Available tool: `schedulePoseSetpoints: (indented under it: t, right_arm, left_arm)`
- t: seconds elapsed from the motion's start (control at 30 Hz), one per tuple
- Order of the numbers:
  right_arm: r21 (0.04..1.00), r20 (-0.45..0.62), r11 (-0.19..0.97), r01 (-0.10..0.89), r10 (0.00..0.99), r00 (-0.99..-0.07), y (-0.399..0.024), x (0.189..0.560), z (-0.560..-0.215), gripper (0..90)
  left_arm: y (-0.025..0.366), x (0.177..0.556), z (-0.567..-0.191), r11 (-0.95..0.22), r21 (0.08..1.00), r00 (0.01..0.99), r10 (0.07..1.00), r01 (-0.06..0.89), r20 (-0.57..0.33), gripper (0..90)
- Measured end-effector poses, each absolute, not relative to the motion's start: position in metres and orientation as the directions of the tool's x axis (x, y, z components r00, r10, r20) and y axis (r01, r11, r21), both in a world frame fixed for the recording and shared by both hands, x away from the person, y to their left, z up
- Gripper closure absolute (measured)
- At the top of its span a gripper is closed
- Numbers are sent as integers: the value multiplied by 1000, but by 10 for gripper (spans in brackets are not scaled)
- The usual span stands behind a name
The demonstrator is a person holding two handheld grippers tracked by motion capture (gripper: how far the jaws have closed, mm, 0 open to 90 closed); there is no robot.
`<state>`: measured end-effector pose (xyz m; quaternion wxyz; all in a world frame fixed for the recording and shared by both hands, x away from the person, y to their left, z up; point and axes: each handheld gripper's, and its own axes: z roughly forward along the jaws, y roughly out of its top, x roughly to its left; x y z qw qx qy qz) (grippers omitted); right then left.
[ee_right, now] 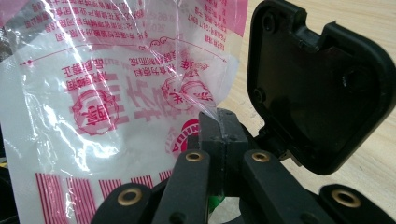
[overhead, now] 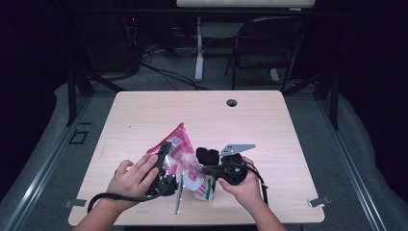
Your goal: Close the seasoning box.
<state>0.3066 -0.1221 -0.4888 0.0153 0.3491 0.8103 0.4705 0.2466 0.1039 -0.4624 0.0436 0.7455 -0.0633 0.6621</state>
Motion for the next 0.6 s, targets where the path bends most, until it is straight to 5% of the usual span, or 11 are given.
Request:
schedulePoseSetpoints:
  t: [0.6]
  right_arm:
    - [773,306,313,552,578,-757,-122,307,-489,900]
  left_arm:
    - [104,247,-462,-988,-22,117,-40,-153,992,691]
